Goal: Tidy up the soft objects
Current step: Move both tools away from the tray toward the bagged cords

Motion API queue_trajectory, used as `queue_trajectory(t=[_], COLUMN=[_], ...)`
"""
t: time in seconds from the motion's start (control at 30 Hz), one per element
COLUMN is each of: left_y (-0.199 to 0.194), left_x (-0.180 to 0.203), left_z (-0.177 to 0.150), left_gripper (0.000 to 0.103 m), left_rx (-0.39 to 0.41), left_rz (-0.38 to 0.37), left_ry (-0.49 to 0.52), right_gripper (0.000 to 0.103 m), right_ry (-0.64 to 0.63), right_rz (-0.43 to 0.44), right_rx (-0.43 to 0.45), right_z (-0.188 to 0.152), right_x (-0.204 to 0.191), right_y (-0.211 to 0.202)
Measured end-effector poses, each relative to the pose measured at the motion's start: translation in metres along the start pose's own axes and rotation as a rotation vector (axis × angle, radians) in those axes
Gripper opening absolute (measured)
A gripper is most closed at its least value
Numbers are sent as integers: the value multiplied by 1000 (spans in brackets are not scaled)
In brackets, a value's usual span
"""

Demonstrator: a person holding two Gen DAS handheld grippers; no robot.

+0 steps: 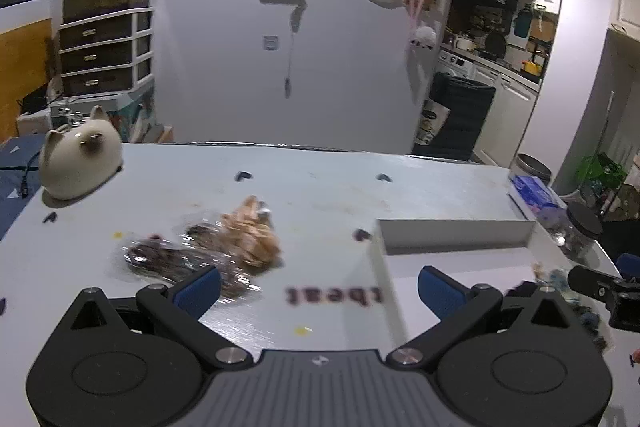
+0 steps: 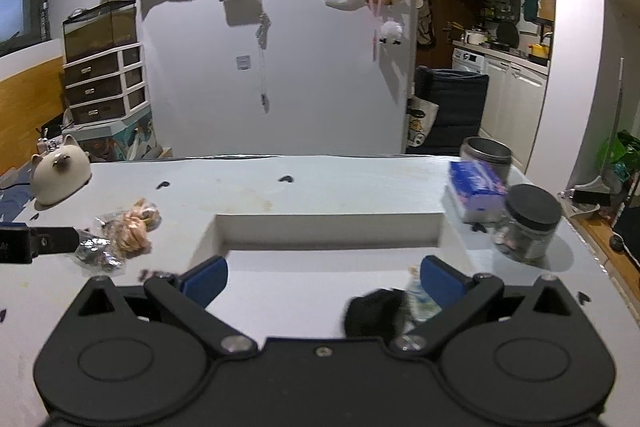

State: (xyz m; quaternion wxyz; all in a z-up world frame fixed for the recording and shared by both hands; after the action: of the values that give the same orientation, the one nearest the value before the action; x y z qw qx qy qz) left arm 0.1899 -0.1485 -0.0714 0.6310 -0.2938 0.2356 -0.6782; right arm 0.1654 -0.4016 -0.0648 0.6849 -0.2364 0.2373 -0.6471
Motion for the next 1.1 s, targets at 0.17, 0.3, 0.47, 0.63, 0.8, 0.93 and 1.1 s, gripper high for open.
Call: queue_trajectory(t=[0.17,0.3,0.47,0.63,0.8,0.93,1.1], left_y=[3,7,21,45,77,100,122], left_x=[-38,-64,-96,-124,-153,-179,-219], left_z=[10,17,26,32,34,36,32], left_gripper=[103,103,103,103,103,103,103], left_rx=[12,17,7,-40,-104,-130,-176], left_rz=[21,36,54,79,97,153,234], left_ry=[-4,-6,-32,-80,-191,-258,-347], right_gripper=[103,103,103,103,103,103,103], right_ry=[-13,-22,-36,-63,-88,-120,-134], right_rz=[17,26,41,70,84,93,102], right_rx=[8,18,26,29,15,-1,-36], right_z=[9,17,26,38,47,51,53], right_x=[-36,-63,-92,-122,-148,-166,-181], right_y=[9,16,26,37,49,59,76])
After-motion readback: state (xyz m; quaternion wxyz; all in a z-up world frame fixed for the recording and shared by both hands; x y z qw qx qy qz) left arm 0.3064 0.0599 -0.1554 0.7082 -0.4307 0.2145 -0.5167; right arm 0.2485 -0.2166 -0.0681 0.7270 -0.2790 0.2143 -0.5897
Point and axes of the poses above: each gripper's, at about its wrist camera, not at the fingertips, and y roughly the way its jaws point, x to its right, z to its top, the point moved 9 cm from there along y, roughly the way its jaws point, and after that the axes turned 7 degrees about -x, right-handed, at the moved point
